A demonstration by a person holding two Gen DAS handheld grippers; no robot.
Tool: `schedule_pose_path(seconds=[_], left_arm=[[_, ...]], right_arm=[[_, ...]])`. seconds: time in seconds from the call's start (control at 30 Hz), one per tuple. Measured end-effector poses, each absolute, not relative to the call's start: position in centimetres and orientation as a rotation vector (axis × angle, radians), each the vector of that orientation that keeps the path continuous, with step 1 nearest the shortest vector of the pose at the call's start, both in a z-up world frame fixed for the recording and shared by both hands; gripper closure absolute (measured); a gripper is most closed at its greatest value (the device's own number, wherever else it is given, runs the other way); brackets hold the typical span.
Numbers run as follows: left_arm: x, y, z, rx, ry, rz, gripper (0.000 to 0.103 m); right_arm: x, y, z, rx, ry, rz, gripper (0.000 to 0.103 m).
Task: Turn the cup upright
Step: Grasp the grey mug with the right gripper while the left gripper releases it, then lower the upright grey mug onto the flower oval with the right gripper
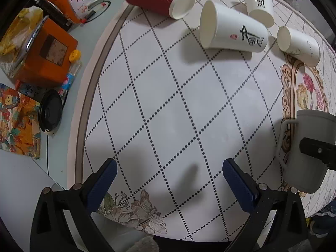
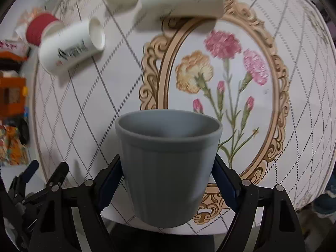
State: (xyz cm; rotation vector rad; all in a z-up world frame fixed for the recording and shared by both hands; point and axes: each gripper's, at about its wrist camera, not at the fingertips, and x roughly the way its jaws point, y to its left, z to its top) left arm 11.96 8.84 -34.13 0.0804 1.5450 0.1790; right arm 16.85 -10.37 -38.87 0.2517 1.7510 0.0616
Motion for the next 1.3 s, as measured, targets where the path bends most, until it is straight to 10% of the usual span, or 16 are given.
schedule_pose_path(seconds=[0.67,1.3], left_arm=[[14.9,6.8,-34.7,0.11,1.471,0.205,0.0],[11.0,5.5,-30.5,0.185,1.379,0.125,0.0]], right_arm=[[17.2,-12.3,-36.1,0.143,1.065,-0.084,0.019],[9.6,-12.3,-34.3,0.123,1.13,-0.136,0.01]])
